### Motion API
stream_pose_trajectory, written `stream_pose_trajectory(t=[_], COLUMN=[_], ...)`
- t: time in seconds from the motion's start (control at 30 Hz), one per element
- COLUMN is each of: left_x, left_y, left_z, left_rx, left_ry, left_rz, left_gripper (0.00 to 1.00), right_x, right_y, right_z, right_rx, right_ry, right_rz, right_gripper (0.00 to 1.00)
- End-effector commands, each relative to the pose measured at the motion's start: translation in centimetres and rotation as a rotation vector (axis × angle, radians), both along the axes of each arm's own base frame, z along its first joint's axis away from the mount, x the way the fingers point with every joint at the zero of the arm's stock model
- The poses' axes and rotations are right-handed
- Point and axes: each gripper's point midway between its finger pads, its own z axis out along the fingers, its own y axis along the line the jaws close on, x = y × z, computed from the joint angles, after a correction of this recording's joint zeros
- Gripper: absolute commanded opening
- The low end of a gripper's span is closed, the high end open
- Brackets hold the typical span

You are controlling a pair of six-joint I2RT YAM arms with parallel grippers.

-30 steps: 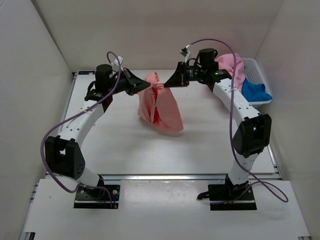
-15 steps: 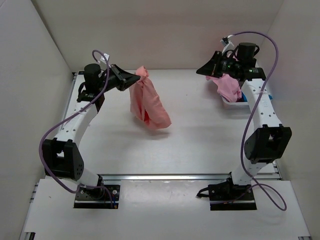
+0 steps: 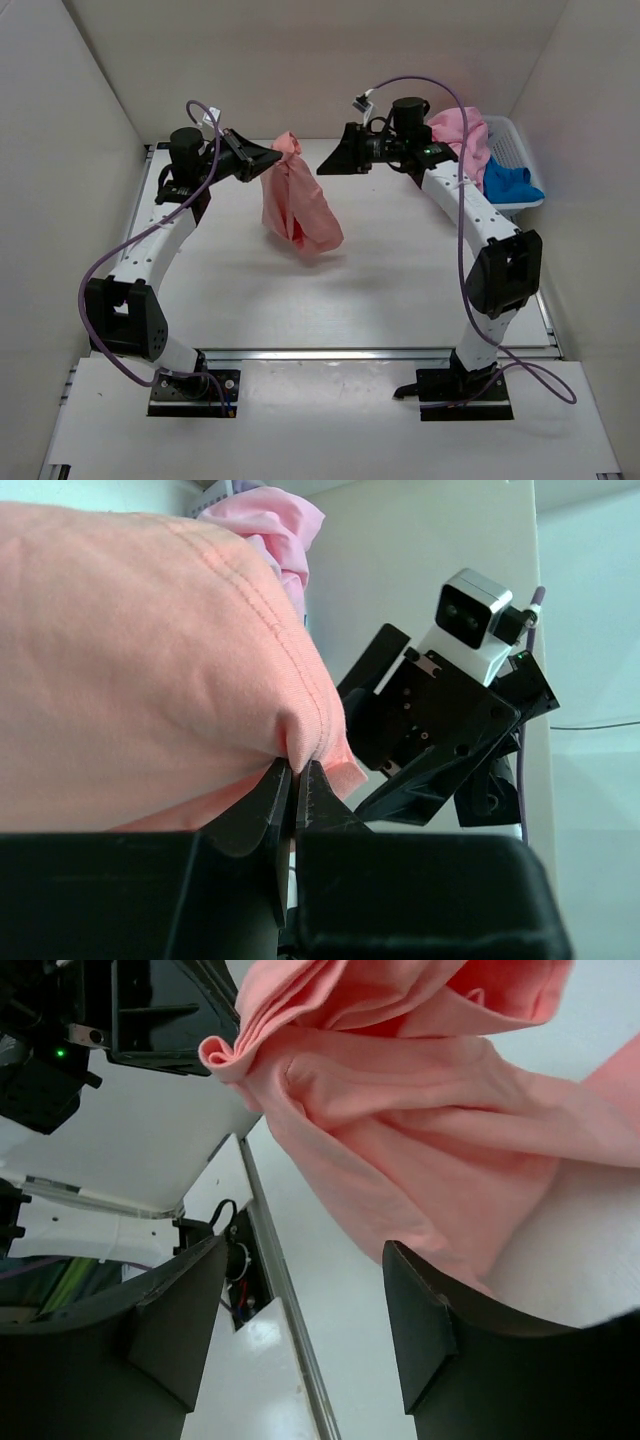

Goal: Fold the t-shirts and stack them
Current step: Flatten out the tshirt

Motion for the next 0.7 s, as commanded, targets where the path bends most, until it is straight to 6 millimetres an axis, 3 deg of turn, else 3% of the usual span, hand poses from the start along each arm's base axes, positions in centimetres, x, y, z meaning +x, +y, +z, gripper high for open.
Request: stream_pose_trajectory(t=[0.0, 0.3, 0.33, 0.4, 0.43, 0.47, 0.57, 0.63, 0.67], left_x=[-1.5, -1.9, -1.9, -2.1, -1.9, -1.8, -1.9, -2.0, -1.9], left_y=[0.0, -0.7, -0.7, -0.9, -0.8, -0.5, -0.7, -0.5, -0.3], left_z=[3.5, 3.2, 3.1, 2.8, 3.0, 3.1, 2.7, 2.6, 3.0], left_rx=[-0.019, -0.028, -0.028, -0.031, -0.031, -0.031, -0.029, -0.034, -0.042], left_ry=[-0.107, -0.093, -0.094, -0.084, -0.088, -0.09, -0.081, -0.076, -0.092], left_rz=[-0.008, -0.027, -0.027, -0.038, -0.03, -0.023, -0.025, -0.03, -0.02], left_gripper=[0.0, 0.0, 0.0, 0.0, 0.0, 0.0, 0.01, 0.1, 0.15], right_x=[0.2, 0.7, 0.6, 1.2, 1.3, 1.1, 1.0, 1.1, 1.2], right_y=[2.0, 6.4, 6.6, 7.3, 7.2, 7.6, 7.4, 7.0, 6.5], right_z=[2.0, -0.8, -0.4, -1.7, -1.0, -1.2, -1.0, -1.4, -0.6], right_rx=[0.045, 0.011, 0.001, -0.052, -0.061, -0.064, -0.053, -0.074, -0.073], right_ry=[-0.073, -0.054, -0.05, -0.072, -0.095, -0.094, -0.073, -0.067, -0.084], right_rz=[0.056, 0.141, 0.14, 0.129, 0.124, 0.13, 0.138, 0.131, 0.117], right_gripper=[0.62, 0.67, 0.68, 0.68, 0.67, 0.64, 0.01, 0.0, 0.0])
